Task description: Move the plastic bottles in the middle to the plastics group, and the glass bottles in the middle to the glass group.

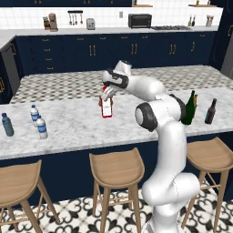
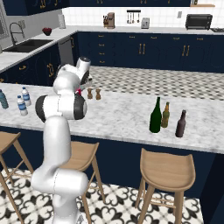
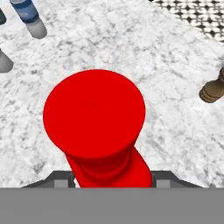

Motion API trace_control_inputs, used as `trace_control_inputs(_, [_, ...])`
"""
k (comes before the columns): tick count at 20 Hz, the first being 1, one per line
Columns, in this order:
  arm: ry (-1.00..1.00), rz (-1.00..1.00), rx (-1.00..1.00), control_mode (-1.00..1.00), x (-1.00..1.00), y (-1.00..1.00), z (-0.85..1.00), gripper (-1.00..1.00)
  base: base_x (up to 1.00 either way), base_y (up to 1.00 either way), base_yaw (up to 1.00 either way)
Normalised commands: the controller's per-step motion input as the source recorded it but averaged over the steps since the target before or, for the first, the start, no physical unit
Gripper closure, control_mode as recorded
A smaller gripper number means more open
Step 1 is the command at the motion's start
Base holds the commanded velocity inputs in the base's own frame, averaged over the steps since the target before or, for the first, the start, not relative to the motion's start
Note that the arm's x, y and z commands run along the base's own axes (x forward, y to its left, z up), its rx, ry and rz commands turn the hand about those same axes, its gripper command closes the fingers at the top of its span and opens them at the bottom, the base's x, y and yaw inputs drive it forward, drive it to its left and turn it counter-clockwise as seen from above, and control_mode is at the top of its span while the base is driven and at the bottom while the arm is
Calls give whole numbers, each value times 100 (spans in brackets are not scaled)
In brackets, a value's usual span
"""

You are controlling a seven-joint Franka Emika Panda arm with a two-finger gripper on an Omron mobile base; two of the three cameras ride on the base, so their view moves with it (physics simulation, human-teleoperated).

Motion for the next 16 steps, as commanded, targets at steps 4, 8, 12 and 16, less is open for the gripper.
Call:
trace_control_inputs(4, [-14,-24,0,-100,-77,-69,13,100,0,0,0])
trace_control_inputs(8, [-1,-31,0,-100,-51,-52,37,100,0,0,0])
trace_control_inputs(12, [2,-27,1,-100,-45,-57,60,100,0,0,0])
trace_control_inputs(16, [8,-31,3,-100,-32,-57,54,100,0,0,0])
